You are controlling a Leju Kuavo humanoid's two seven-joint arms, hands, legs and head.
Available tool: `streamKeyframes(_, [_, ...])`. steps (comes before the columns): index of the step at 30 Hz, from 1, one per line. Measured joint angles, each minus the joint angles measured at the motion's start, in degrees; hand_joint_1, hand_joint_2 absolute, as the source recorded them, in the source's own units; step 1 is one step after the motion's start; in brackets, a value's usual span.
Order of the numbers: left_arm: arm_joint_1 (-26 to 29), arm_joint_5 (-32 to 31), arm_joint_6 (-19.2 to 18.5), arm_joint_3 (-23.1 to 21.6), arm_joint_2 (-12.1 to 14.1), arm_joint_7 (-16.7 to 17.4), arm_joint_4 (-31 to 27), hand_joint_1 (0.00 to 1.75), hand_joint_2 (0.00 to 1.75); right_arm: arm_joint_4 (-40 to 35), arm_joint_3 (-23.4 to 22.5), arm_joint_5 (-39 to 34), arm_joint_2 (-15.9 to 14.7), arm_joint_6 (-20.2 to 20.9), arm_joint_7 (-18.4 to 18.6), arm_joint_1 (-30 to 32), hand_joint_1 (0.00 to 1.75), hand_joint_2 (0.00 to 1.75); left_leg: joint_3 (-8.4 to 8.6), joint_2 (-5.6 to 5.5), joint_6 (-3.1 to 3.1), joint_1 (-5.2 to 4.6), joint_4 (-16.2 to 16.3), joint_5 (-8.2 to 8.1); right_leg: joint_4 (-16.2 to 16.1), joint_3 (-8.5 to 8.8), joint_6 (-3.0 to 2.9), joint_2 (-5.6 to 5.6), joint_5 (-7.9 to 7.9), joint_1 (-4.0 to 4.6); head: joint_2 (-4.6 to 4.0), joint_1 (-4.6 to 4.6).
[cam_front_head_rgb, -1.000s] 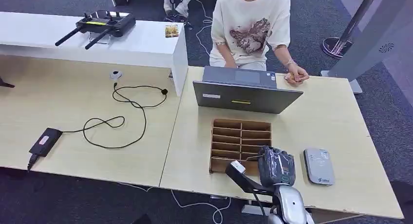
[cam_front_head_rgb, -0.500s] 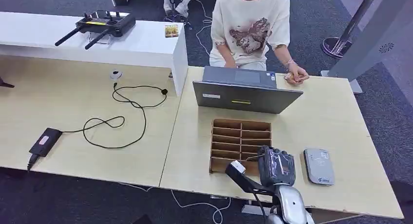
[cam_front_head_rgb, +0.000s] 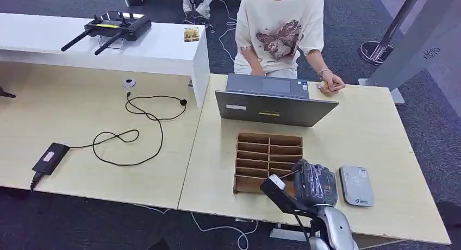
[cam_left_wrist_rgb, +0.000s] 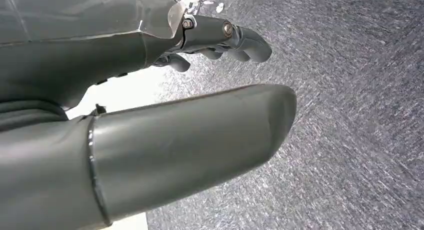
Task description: Pass the card to the sensor for recognition and then transmit it.
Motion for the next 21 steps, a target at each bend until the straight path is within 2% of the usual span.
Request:
streamKeyframes(10, [-0.01, -0.50, 0.04, 0.00, -0.02, -0.02, 0.00, 0.00, 0.00, -4.48, -3.54, -1.99, 0.00, 0.55, -0.53, 1.92, 1.66, 1.75, 0.00, 0.00, 0.00, 0.00, 0.00, 0.00, 0.00, 0.00, 0.00, 0.00, 0.00, 0.00, 0.00, 0.00])
streamKeyframes(21, [-0.05, -0.96, 0.02, 0.00, -0.02, -0.02, 0.00, 0.00, 0.00, -6.87, -5.23, -2.32, 0.00, 1.09, -0.74, 3.15, 1.68, 1.75, 0.00, 0.01, 0.00, 0.00, 0.00, 0.00, 0.00, 0.00, 0.00, 0.01, 0.00, 0.00, 0.00, -0.02])
